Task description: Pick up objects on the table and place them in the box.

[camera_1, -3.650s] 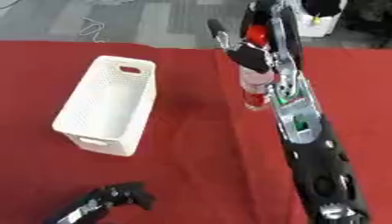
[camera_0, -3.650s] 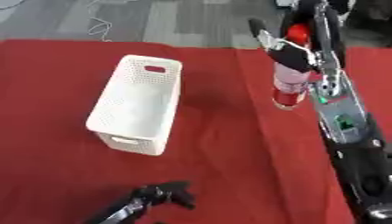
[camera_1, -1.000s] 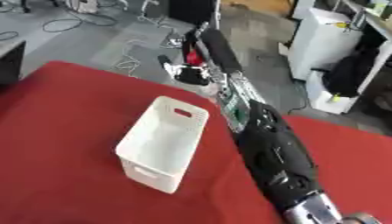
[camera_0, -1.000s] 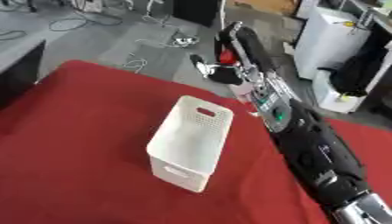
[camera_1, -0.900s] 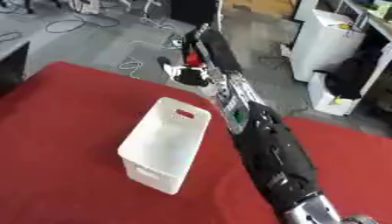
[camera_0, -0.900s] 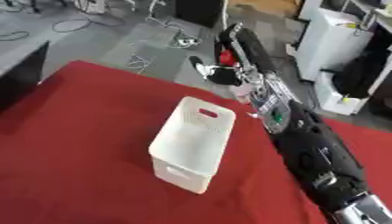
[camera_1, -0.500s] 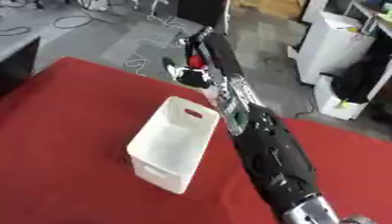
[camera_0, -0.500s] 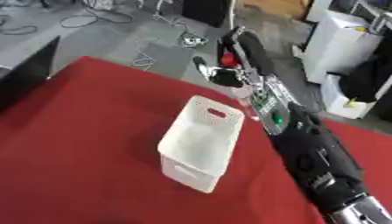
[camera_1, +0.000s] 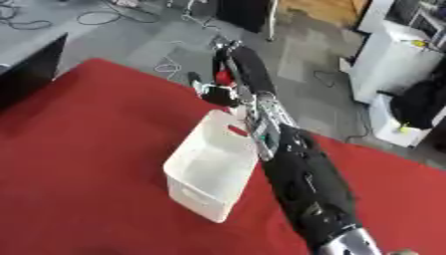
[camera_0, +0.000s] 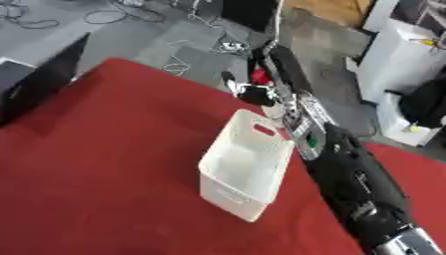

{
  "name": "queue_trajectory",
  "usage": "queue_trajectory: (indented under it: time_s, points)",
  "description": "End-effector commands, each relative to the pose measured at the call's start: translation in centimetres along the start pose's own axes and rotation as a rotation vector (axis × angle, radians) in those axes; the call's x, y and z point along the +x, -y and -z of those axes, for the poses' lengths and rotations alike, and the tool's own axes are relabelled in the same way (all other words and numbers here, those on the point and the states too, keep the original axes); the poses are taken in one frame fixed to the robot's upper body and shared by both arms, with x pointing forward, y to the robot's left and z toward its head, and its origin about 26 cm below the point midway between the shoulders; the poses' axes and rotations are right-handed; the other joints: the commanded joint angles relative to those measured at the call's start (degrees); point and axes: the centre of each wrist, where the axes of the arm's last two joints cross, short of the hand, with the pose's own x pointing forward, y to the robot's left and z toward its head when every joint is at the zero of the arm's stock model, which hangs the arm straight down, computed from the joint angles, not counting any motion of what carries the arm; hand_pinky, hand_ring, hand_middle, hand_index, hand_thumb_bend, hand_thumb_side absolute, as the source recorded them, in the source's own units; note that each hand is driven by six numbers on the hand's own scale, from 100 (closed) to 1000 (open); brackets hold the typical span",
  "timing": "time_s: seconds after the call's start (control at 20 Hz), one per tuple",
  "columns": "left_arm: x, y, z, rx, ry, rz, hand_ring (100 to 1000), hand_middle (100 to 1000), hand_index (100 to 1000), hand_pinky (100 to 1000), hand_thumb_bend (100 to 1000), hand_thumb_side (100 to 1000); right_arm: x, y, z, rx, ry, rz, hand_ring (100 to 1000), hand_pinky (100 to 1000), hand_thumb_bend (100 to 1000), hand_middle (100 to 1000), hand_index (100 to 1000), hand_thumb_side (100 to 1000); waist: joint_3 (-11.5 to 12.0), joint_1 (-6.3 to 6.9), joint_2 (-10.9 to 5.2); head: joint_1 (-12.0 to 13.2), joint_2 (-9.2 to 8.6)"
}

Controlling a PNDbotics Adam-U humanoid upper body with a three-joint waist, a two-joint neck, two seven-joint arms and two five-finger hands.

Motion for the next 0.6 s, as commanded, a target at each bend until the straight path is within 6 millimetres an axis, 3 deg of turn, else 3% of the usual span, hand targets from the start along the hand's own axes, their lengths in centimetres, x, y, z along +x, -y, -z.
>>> queue_trajectory:
  time_s: [0.05, 0.45, 0.6]
  points:
    - [0.2, -0.1, 0.5, -0.120, 0.084, 0.088, 829, 685, 984, 761, 124, 805, 0.4, 1.7, 1.3, -0.041, 0.009, -0.035, 100, 100, 299, 100, 110, 100, 0.2, 0.72, -1.25, 0.6, -0.71]
    - [0.1, 0.0, 0.8, -0.115, 0.085, 0.067, 829, 684, 985, 761, 129, 806, 0.4, 0.8, 0.9, -0.021, -0.016, -0.066, 100, 100, 282, 100, 109, 100, 0.8, 0.71, -1.62, 0.5, -0.62]
    - [0.1, 0.0, 0.9, -0.117, 0.087, 0.065, 828, 683, 985, 761, 131, 808, 0.6, 0.6, 0.9, -0.019, -0.021, -0.073, 100, 100, 331, 100, 116, 100, 1.0, 0.71, -1.53, 0.3, -0.65]
